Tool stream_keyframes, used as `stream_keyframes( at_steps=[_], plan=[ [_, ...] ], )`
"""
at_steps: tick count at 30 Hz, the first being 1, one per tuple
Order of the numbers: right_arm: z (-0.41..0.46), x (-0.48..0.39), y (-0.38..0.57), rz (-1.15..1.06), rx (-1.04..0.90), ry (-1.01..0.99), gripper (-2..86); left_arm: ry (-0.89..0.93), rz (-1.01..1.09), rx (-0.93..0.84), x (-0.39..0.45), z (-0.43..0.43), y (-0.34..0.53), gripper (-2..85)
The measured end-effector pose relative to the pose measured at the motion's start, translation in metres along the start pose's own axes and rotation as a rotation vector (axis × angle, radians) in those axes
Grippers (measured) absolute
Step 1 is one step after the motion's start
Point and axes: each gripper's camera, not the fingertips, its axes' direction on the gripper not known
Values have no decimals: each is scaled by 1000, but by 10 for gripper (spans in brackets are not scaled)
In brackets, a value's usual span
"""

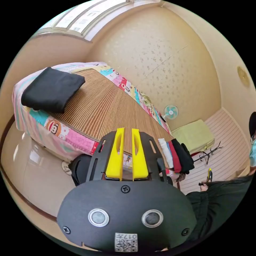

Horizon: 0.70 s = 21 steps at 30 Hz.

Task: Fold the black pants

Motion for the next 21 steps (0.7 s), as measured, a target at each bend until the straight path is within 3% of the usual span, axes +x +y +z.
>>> stream_keyframes(
  at_steps=[6, 9, 12, 14, 15, 18, 20, 21],
  plan=[
    [-52, -24, -30, -37, -55, 67, 2, -420, 4, 8, -80, -22, -114, 112],
    [-79, -30, -24, -19, -31, 121, 2, -481, -106, 117, -138, -51, -168, 122],
    [-99, -29, -11, 9, -23, 170, 2, -558, -282, 20, -216, -53, -210, 145],
    [-106, -24, -3, 32, -33, 191, 3, -490, -410, -113, -265, -34, -214, 145],
    [-109, -20, 1, 51, -43, 198, 3, -403, -464, -112, -280, -25, -210, 138],
    [-110, -8, 10, 85, -51, 194, 3, -458, -493, -1, -256, -27, -210, 75],
    [-104, 1, 13, 103, -44, 182, 3, -342, -390, -1, -226, -15, -218, 29],
    [-97, 9, 14, 118, -42, 152, 3, -123, -309, 4, -202, -2, -221, 14]
  ],
)
